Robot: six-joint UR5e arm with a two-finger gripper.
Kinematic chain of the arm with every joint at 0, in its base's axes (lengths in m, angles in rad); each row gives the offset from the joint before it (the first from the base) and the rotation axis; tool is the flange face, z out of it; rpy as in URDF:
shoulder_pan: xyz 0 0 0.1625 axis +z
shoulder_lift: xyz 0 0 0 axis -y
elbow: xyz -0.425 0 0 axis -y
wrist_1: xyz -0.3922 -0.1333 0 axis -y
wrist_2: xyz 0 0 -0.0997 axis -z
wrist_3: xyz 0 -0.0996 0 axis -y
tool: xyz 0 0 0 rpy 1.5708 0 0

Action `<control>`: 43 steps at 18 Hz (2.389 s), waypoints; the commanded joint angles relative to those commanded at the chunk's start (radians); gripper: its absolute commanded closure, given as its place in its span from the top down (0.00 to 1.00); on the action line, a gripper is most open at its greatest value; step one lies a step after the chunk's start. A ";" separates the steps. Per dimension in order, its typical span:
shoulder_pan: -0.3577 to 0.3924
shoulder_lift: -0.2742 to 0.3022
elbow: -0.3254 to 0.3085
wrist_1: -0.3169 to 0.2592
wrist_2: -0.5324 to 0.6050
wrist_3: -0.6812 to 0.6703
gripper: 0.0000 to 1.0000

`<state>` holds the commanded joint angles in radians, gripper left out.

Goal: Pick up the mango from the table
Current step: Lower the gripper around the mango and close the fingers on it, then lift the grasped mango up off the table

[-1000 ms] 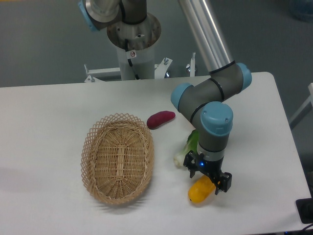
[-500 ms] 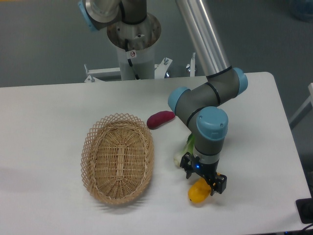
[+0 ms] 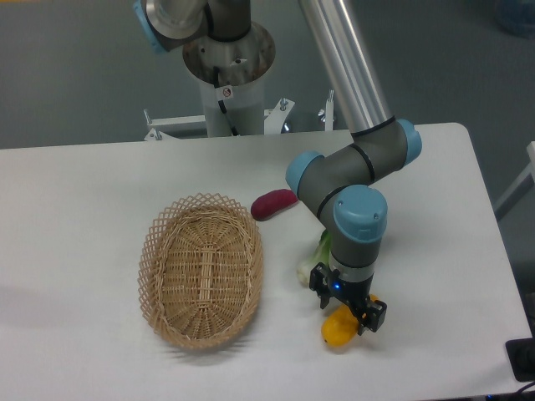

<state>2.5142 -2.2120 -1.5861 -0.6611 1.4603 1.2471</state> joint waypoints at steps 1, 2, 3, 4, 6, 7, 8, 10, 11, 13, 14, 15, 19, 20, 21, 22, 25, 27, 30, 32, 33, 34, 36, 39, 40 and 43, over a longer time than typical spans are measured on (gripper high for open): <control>0.000 -0.002 0.000 0.000 0.000 0.002 0.69; 0.000 -0.002 0.000 0.002 -0.002 0.000 0.64; 0.000 -0.002 0.002 0.002 -0.002 0.002 0.59; 0.000 0.000 0.002 0.000 -0.002 0.002 0.55; 0.000 0.000 0.000 0.000 0.000 0.002 0.54; 0.000 0.003 0.000 0.000 0.000 -0.002 0.53; 0.000 0.005 0.000 0.000 0.000 -0.002 0.51; 0.000 0.009 0.002 0.000 -0.002 0.000 0.49; 0.000 0.011 0.005 0.000 -0.002 -0.006 0.47; 0.000 0.012 0.017 0.000 -0.003 -0.009 0.47; 0.002 0.018 0.017 0.000 -0.006 -0.009 0.47; 0.005 0.029 0.017 0.000 -0.008 -0.006 0.47; 0.029 0.095 0.020 -0.006 -0.018 0.002 0.49; 0.035 0.116 0.020 -0.017 -0.020 0.006 0.49; 0.037 0.135 0.020 -0.028 -0.020 0.006 0.49; 0.041 0.152 0.021 -0.052 -0.018 0.006 0.49; 0.048 0.204 0.032 -0.153 -0.017 0.008 0.50; 0.055 0.236 0.047 -0.243 -0.014 0.009 0.50; 0.080 0.273 0.075 -0.391 -0.017 0.067 0.50; 0.095 0.294 0.083 -0.440 -0.017 0.101 0.50; 0.109 0.302 0.084 -0.451 -0.018 0.104 0.50; 0.115 0.302 0.084 -0.453 -0.020 0.107 0.50; 0.133 0.317 0.086 -0.466 -0.021 0.177 0.50; 0.156 0.337 0.089 -0.515 -0.023 0.238 0.50; 0.158 0.339 0.089 -0.517 -0.023 0.244 0.50; 0.158 0.339 0.097 -0.517 -0.021 0.249 0.50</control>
<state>2.6722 -1.8730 -1.4895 -1.1781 1.4389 1.4956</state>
